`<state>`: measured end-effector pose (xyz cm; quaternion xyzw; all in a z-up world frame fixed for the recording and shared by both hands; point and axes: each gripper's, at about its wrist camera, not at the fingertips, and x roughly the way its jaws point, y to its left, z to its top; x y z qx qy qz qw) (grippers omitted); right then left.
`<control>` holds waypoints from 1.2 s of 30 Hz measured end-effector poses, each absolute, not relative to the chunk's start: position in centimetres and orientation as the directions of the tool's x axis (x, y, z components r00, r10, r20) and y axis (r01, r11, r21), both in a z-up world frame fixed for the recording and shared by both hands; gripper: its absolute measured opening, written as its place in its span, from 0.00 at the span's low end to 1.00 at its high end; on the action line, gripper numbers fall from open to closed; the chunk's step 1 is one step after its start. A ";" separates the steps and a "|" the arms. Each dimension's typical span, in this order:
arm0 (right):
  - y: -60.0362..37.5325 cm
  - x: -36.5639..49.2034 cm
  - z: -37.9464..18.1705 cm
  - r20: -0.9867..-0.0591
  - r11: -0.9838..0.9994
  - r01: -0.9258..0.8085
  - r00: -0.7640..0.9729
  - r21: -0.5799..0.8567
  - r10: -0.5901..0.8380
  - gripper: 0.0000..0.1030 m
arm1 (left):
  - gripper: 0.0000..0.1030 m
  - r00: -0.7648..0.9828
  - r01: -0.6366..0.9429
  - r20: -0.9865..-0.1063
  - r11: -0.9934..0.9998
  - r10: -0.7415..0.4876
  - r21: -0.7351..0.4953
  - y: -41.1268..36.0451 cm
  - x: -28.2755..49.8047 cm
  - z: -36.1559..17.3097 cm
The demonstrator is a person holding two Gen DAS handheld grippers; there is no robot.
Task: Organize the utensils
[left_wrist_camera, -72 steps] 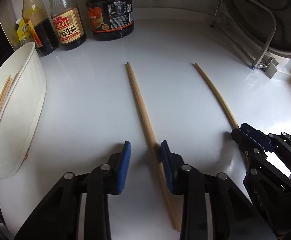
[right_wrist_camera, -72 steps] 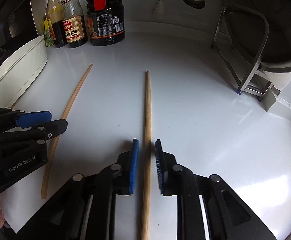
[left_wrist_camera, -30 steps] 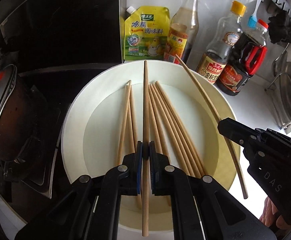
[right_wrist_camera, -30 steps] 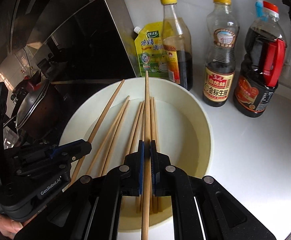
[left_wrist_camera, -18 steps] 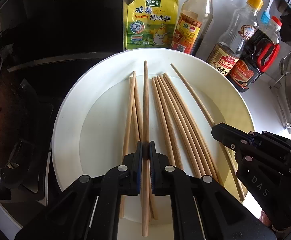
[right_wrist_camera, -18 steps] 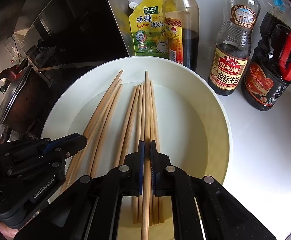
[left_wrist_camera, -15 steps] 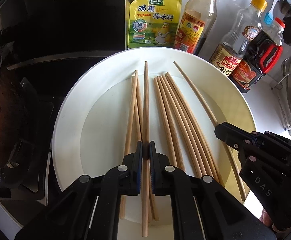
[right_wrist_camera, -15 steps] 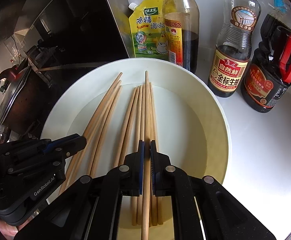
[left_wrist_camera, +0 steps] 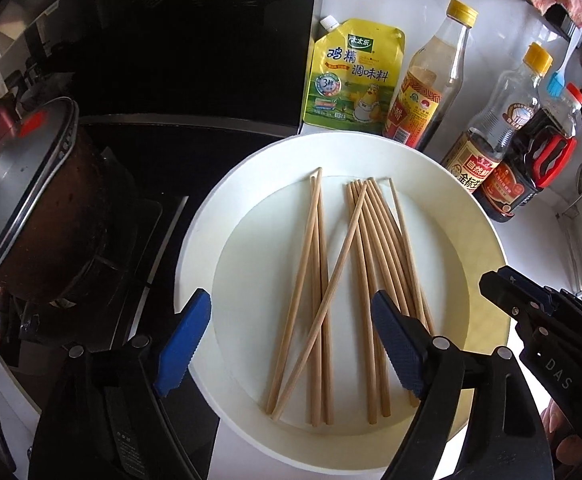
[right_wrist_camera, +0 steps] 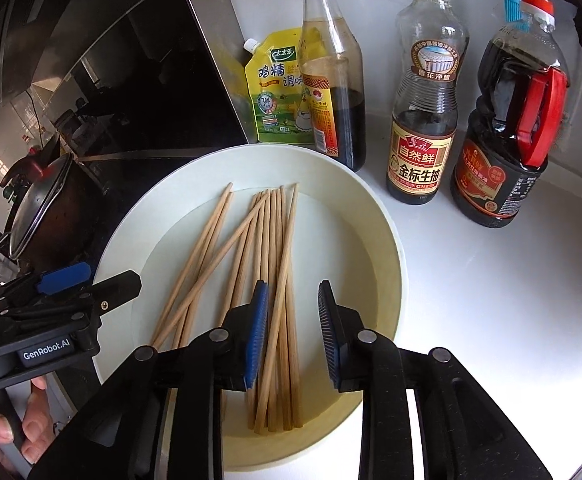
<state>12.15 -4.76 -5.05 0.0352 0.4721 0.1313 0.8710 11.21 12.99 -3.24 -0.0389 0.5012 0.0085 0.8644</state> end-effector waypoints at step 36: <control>-6.0 6.0 -1.8 -0.786 0.951 -0.249 0.544 0.183 0.294 0.46 | 0.89 0.549 -0.106 -0.835 0.994 0.040 -0.022 10.8 5.1 0.8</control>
